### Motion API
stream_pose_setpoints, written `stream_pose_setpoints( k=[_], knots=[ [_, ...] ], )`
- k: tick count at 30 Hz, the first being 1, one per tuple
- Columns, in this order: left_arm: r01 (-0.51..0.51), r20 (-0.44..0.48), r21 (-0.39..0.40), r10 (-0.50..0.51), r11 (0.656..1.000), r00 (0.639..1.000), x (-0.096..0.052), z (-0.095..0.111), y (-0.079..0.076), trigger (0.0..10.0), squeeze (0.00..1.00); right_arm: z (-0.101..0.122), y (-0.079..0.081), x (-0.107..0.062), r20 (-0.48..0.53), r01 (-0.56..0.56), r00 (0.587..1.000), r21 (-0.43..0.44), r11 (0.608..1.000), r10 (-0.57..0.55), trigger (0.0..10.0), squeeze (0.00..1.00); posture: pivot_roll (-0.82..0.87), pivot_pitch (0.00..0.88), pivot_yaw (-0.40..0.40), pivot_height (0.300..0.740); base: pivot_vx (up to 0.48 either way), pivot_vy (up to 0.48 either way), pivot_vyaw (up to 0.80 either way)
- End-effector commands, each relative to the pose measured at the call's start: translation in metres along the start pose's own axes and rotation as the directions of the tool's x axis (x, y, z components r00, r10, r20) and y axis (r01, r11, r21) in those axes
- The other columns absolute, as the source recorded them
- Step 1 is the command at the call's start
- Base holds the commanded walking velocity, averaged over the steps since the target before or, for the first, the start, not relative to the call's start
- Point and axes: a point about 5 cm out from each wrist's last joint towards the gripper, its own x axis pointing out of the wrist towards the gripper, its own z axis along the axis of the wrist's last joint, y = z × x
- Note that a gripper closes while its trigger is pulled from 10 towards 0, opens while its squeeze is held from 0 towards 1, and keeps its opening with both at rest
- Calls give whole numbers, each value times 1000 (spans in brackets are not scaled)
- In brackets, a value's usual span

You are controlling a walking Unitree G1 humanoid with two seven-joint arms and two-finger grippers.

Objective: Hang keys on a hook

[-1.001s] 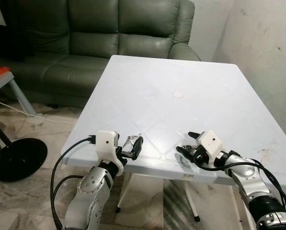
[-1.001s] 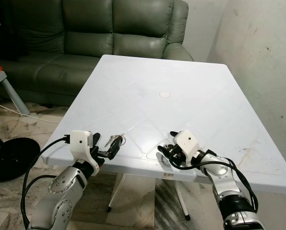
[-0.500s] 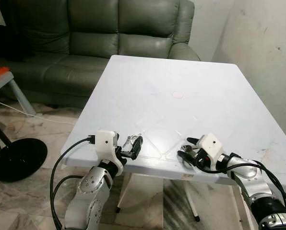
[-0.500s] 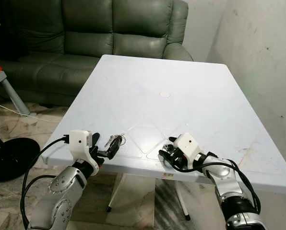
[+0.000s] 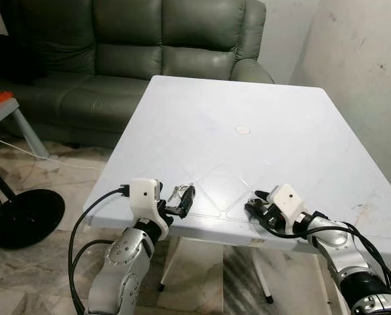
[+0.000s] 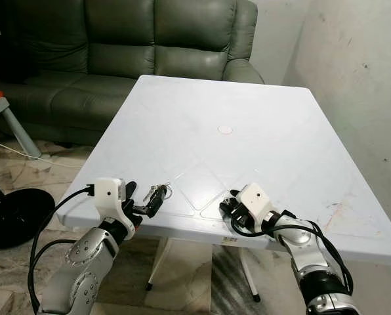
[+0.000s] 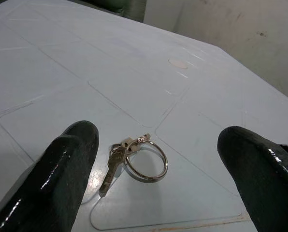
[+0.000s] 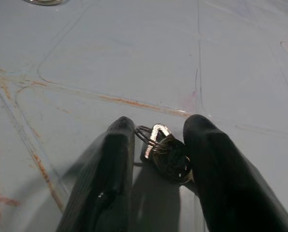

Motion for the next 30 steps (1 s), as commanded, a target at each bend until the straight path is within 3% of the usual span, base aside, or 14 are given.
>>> stream_pose_setpoints(
  k=[1, 18, 25, 30],
  knots=[
    [3, -4, -6, -3, 1000, 1000, 2, 1, -3, 10000, 0, -5, -1, -2, -41, 0, 999, 0, 1000, 0, 0, 0, 25, 67, -40, 740, 0, 0, 0],
    [-1, -1, -9, 1, 1000, 1000, 3, 0, -3, 10000, 0, -4, -2, -2, -32, 2, 999, 12, 1000, -1, 0, 0, 24, 68, -43, 740, 0, 0, 0],
    [-1, 0, -10, 1, 1000, 1000, 3, 1, -4, 10000, 0, 4, -6, -1, 26, 29, 999, 30, 999, -30, 0, 0, 24, 68, -43, 740, 0, 0, 0],
    [-1, 0, -11, 1, 1000, 1000, 4, 1, -4, 10000, 0, 13, -11, 0, 104, 54, 993, 100, 994, -64, 0, 0, 25, 67, -44, 740, 0, 0, 0]
  ],
)
